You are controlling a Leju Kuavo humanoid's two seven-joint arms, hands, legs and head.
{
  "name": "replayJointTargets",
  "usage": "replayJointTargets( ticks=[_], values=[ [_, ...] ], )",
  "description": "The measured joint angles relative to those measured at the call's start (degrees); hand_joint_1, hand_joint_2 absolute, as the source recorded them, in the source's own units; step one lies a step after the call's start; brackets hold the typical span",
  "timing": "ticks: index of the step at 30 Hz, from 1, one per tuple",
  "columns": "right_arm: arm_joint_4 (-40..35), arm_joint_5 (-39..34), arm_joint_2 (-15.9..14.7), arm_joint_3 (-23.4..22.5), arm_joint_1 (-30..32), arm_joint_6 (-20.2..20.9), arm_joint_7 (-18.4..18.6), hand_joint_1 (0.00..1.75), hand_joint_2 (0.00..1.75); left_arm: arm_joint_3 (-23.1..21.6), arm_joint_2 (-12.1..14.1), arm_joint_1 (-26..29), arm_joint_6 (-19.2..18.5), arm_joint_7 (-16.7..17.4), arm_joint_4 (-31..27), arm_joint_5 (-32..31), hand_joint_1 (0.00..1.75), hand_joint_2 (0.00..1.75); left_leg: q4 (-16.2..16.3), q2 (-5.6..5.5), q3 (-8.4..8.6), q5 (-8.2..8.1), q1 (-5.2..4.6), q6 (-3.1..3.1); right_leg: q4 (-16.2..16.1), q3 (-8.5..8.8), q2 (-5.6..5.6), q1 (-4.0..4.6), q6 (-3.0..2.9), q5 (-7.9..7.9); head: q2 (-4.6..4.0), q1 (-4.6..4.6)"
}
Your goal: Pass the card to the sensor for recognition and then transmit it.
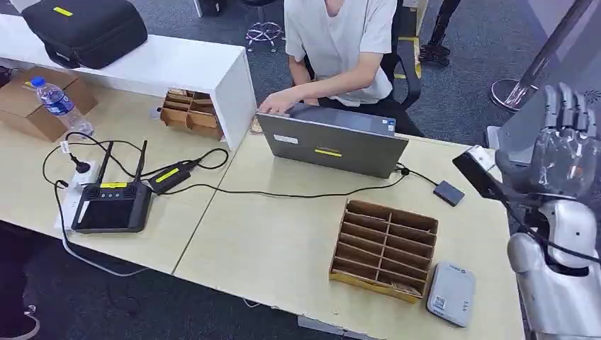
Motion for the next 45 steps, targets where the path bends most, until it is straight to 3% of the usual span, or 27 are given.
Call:
replayJointTargets(
  ticks=[4,14,26,33,45],
  values=[
    [-8.79,-0.24,-0.79,-0.7,7.31,0.33,-0.35,0.0,1.75,0.0,-0.11,0.12,0.26,-0.02,0.0,0.68,0.0,1.75,-0.01,0.02,-0.03,-0.01,-0.01,0.01,-0.01,0.0,0.01,-0.01,0.02,-0.03,0.0,0.0],
    [-19.97,0.87,-2.97,-0.94,17.16,0.05,-1.49,0.0,1.75,0.0,-0.15,0.26,0.46,-0.17,0.0,2.12,0.0,1.75,-0.01,0.03,-0.01,-0.01,-0.02,0.01,-0.02,0.04,0.0,-0.02,0.02,-0.02,0.0,0.0],
    [-29.76,2.36,-5.4,-0.57,28.31,-3.39,-2.51,0.0,1.75,0.0,-0.42,0.4,1.07,-0.24,0.0,3.65,0.0,1.75,-0.02,0.02,-0.01,-0.04,-0.02,-0.01,-0.04,0.02,-0.02,-0.02,0.03,-0.05,0.0,0.02],
    [-34.74,3.72,-5.42,-0.11,36.53,-7.14,-2.41,0.0,1.75,0.0,-0.59,0.52,1.49,-0.09,0.0,4.28,0.0,1.75,-0.02,-0.05,-0.04,-0.06,-0.03,0.02,-0.05,0.04,-0.1,-0.03,0.05,-0.09,0.0,0.0],
    [-38.77,4.04,-5.44,0.39,45.23,-9.42,-1.18,0.0,1.75,0.0,-0.63,0.7,2.05,-0.07,0.0,5.33,0.0,1.75,-0.04,0.03,-0.01,-0.12,-0.03,-0.02,-0.05,0.03,-0.02,-0.03,0.05,-0.09,0.0,0.02]
  ],
)
